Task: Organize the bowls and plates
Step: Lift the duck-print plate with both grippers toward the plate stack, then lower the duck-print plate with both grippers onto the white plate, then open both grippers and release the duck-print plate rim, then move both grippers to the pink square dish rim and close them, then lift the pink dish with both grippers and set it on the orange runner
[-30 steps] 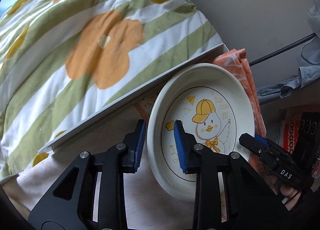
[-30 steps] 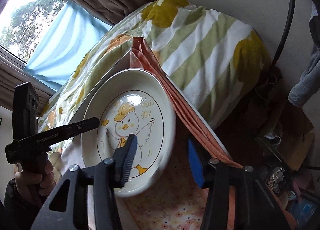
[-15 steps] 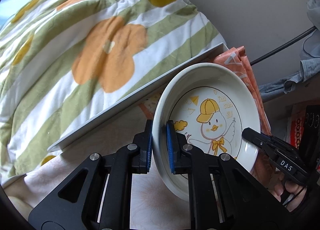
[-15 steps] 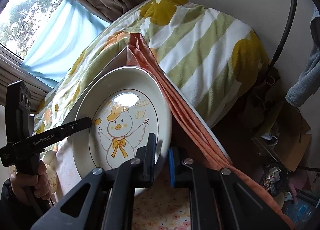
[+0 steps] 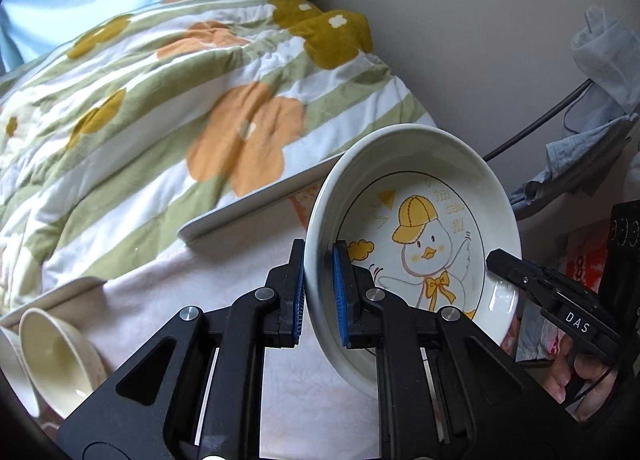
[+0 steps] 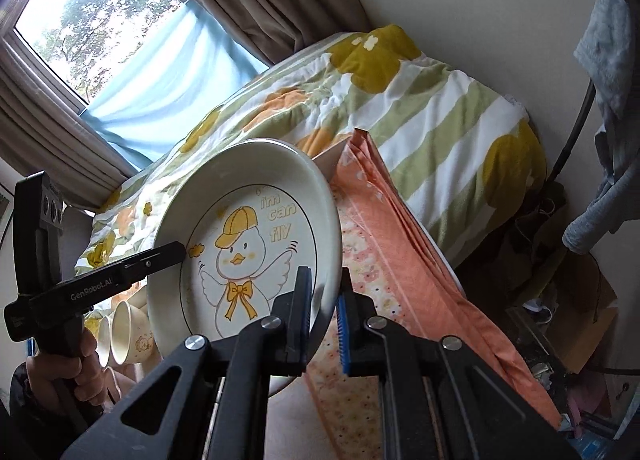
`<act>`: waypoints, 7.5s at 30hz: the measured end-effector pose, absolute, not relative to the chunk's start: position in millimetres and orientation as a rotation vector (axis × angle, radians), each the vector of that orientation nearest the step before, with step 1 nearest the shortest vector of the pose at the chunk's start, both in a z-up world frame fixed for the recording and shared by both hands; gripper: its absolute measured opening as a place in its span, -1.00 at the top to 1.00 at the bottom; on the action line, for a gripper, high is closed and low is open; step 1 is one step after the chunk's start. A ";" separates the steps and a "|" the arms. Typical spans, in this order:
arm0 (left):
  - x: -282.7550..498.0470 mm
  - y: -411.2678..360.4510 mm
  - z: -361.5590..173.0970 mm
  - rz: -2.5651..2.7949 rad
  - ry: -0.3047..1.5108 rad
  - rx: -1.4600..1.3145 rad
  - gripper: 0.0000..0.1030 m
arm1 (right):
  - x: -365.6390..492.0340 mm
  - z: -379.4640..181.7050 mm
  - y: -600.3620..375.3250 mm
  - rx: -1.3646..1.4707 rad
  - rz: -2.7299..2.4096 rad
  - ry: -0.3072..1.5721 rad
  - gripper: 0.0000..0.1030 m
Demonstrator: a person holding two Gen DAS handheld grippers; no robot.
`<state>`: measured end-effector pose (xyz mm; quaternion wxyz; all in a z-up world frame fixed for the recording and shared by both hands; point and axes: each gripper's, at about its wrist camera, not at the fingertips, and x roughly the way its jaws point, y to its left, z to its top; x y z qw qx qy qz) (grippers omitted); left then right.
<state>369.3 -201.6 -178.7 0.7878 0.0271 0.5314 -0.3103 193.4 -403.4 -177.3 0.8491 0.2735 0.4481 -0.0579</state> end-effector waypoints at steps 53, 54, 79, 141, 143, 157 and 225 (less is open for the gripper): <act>153.5 41.2 -276.2 -0.169 1.234 -0.213 0.76 | 122.4 -234.8 -178.5 0.146 0.368 1.149 0.79; 153.5 39.5 -275.9 -0.163 1.233 -0.189 0.76 | 122.8 -234.9 -178.7 0.145 0.367 1.148 0.79; 141.6 6.6 -265.3 -0.060 1.152 0.143 0.71 | 120.2 -238.5 -168.6 0.055 0.347 1.137 0.79; 172.4 223.9 -249.1 -0.191 1.115 -0.438 -0.34 | 186.5 -202.5 -4.7 0.003 0.504 1.129 -0.63; 182.1 225.6 -258.1 -0.218 1.135 -0.420 -0.32 | 191.1 -212.5 -1.2 0.016 0.482 1.154 -0.55; 209.8 224.1 -295.3 -0.315 1.224 -0.355 0.66 | 218.3 -253.7 13.2 0.056 0.421 1.248 0.41; 173.7 -226.5 -285.9 -0.367 1.238 -0.111 0.75 | 135.5 -255.0 -403.1 0.210 0.274 1.170 0.73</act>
